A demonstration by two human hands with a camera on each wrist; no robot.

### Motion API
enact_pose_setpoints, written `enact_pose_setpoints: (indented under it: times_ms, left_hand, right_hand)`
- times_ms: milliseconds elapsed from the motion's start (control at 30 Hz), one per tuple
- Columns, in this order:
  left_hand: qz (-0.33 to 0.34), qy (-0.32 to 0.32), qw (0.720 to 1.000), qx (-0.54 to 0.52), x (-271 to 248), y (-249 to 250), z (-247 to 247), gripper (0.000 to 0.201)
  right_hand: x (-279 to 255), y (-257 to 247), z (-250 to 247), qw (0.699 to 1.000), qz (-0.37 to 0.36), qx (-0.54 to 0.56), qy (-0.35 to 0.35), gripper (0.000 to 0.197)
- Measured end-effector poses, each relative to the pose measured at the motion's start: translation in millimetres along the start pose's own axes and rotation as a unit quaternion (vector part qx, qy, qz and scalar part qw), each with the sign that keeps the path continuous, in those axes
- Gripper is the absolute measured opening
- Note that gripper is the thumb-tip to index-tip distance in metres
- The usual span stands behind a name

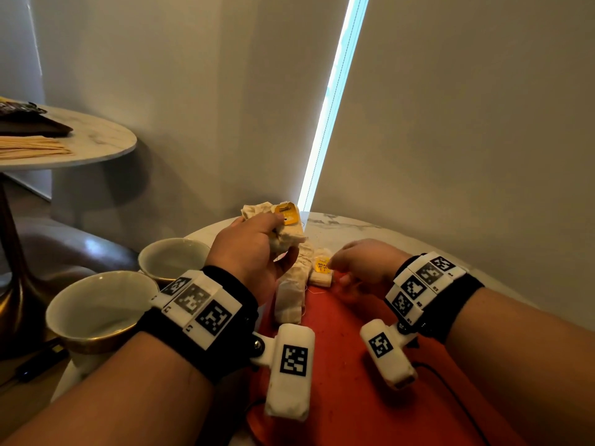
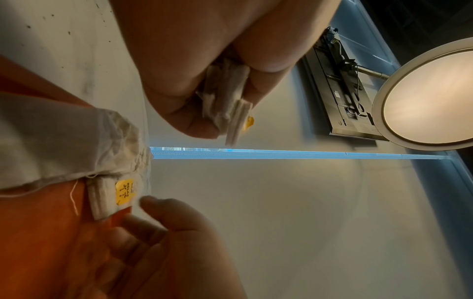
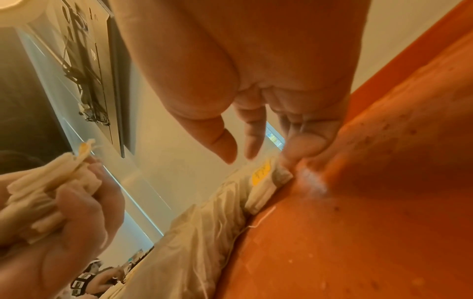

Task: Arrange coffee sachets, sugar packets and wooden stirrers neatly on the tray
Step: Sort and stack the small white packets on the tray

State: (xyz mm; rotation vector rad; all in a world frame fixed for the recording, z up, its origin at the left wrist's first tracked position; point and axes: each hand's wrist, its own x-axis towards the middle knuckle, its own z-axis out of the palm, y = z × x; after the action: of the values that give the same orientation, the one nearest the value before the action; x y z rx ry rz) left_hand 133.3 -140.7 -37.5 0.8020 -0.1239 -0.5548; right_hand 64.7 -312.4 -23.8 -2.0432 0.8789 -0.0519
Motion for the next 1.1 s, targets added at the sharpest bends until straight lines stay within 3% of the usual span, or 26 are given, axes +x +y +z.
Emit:
enact_pose_setpoints:
  times_ms: [67,200,300,500,667,800,867,1000,1100]
  left_hand:
    - [-0.002,-0.006,1.0,0.007,-1.0,-0.7,1.2,0.025]
    - [-0.005,-0.018,1.0,0.02,-3.4,-2.3,3.4,0.024]
    - [-0.005,-0.034,0.999,0.033,-4.6,-4.1,3.5,0.032]
    - [-0.019,-0.066,0.996,0.063,-6.8,-5.0,1.6,0.039]
    - [-0.03,-0.048,0.997,0.051,-7.0,-4.9,3.0,0.031]
    - [-0.022,-0.011,0.999,0.021,-6.4,-2.7,4.9,0.007]
    - [-0.018,0.001,1.0,0.009,-5.8,-1.3,6.0,0.006]
    - [-0.014,0.027,1.0,-0.002,-4.0,0.7,6.2,0.006]
    - [-0.008,0.033,0.999,-0.004,-5.7,1.1,7.5,0.01]
  right_hand:
    - [0.3,-1.2,-5.0,0.997,-0.054,-0.02,0.042,0.019]
    - [-7.2,-10.2,-6.7,0.967,-0.169,0.19,-0.005,0.009]
    - [-15.8,-18.4,-2.6,0.95,-0.233,0.205,-0.044,0.007]
    - [-23.7,-23.1,7.2,0.937,-0.28,0.199,-0.062,0.004]
    - [-21.9,-19.4,8.5,0.938,-0.263,0.222,-0.041,0.009]
    - [-19.4,-16.1,1.1,0.938,-0.231,0.258,-0.027,0.009]
    - [-14.8,-12.2,-4.4,0.941,-0.21,0.264,-0.004,0.009]
    - [-3.3,-1.7,-10.4,0.965,-0.153,0.206,0.054,0.014]
    - [1.7,5.3,-10.2,0.986,-0.1,0.127,0.042,0.019]
